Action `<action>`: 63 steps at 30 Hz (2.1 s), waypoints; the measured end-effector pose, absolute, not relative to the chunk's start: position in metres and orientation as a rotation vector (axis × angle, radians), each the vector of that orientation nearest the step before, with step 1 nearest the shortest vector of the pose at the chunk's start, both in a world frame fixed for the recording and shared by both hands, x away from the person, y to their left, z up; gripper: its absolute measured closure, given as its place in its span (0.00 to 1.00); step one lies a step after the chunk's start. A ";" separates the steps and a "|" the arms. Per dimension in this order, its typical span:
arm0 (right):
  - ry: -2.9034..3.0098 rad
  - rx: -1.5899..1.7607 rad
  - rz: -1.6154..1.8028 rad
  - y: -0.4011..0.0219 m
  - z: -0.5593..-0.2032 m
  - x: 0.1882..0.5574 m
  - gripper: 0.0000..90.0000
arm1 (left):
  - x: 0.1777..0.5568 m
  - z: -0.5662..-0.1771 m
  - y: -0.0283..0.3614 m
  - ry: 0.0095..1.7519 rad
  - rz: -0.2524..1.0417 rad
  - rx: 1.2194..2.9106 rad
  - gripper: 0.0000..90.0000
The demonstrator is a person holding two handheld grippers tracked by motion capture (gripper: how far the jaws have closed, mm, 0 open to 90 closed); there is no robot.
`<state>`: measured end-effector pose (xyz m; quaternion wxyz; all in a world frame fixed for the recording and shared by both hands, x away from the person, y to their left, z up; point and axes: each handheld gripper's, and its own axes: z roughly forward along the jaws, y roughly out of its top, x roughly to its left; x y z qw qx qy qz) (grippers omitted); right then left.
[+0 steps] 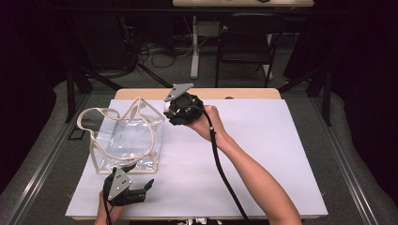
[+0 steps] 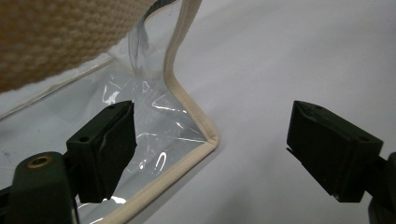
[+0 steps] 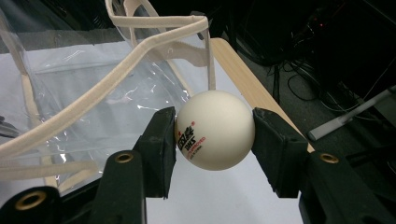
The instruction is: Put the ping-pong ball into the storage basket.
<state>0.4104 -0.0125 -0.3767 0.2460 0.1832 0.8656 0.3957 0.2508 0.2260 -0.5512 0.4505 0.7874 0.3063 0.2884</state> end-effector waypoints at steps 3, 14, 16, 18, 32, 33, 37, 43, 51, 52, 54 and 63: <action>2.361 0.501 1.085 -0.011 -0.376 0.410 0.56 | 0.251 -0.551 0.226 0.757 0.712 1.947 0.18; 2.358 0.483 1.098 -0.006 -0.371 0.408 0.56 | 0.251 -0.551 0.226 0.758 0.711 1.945 0.18; 2.358 0.475 1.098 -0.004 -0.370 0.407 0.56 | 0.251 -0.551 0.226 0.757 0.712 1.944 0.18; 2.359 0.477 1.101 -0.003 -0.369 0.407 0.56 | 0.251 -0.551 0.226 0.758 0.712 1.945 0.18; 2.359 0.449 1.108 0.004 -0.365 0.405 0.56 | 0.251 -0.551 0.226 0.758 0.711 1.942 0.18; 2.361 0.451 1.107 0.005 -0.365 0.405 0.56 | 0.251 -0.551 0.226 0.758 0.712 1.942 0.18; 2.358 0.445 1.114 0.005 -0.363 0.404 0.56 | 0.251 -0.551 0.226 0.755 0.710 1.946 0.18; 2.355 0.433 1.115 0.008 -0.360 0.403 0.56 | 0.251 -0.551 0.226 0.755 0.710 1.946 0.18; 2.358 0.420 1.125 0.014 -0.356 0.400 0.56 | 0.251 -0.551 0.226 0.755 0.708 1.946 0.18; 2.357 0.417 1.127 0.014 -0.356 0.400 0.56 | 0.251 -0.551 0.226 0.752 0.709 1.948 0.18; 2.360 0.412 1.131 0.016 -0.355 0.400 0.56 | 0.251 -0.551 0.226 0.752 0.709 1.949 0.18; 2.365 0.391 1.140 0.024 -0.354 0.397 0.56 | 0.251 -0.551 0.226 0.752 0.708 1.949 0.18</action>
